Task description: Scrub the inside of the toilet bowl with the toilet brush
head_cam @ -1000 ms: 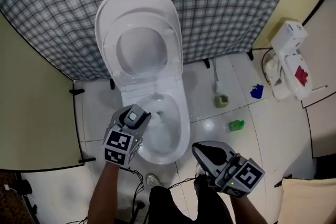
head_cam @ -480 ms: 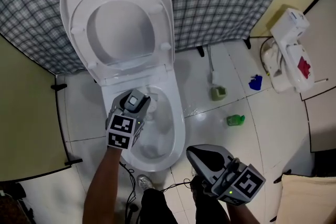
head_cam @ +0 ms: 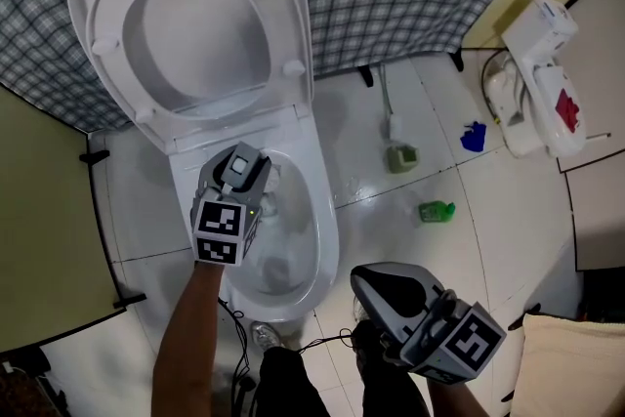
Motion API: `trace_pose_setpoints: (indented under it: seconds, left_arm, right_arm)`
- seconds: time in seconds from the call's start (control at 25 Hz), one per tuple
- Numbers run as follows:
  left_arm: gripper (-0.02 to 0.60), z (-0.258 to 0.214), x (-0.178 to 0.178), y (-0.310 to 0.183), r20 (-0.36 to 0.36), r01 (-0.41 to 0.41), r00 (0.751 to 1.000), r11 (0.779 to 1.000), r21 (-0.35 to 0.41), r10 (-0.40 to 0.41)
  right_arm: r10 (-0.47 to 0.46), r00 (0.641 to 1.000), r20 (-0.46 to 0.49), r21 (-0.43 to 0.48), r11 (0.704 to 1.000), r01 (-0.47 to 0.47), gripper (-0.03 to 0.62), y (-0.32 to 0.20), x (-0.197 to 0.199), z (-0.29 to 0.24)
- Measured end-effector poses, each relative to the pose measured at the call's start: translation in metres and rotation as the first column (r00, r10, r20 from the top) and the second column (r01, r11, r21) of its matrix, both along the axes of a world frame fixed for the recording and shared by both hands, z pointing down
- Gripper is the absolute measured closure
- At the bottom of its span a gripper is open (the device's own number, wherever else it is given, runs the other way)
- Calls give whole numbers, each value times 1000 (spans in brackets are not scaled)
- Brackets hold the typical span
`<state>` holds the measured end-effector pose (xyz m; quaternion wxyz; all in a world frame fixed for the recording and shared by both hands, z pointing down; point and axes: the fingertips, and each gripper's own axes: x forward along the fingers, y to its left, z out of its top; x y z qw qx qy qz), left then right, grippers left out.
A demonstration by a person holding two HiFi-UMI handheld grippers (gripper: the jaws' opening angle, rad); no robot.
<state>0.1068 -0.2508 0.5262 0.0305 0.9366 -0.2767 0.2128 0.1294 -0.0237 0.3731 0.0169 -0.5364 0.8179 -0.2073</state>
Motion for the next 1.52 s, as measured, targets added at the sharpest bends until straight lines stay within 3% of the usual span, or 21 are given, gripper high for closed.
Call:
trace_pose_setpoints:
  seconds: [0.32,0.72,1.0,1.24,1.52]
  left_arm:
    - [367,36,-1,5,40,25,999,999,-45,-23]
    - [367,-22,-23,-14,7,81,997,995,59,-82]
    - [367,2,-33,-17,12,101,995,993,65,-102]
    - [365,34,-36,-10,16,123,992,992,15,-123]
    - [365,-24,-69,-28,-26,176,984,976,130,-174]
  right_arm:
    - [5,1000,4,-13,1000,-5,594,-4,8,10]
    - [-13,1000,22,-2,1000,14,594,-13,-3,4]
    - [-30,1000,8,1,1000,30,594,-25,-11,8]
    - [-23,1000,-7,-28,999,23,594,-18,-12,18]
    - [-39,999,13,-29,999,39,594,-19,-21,19]
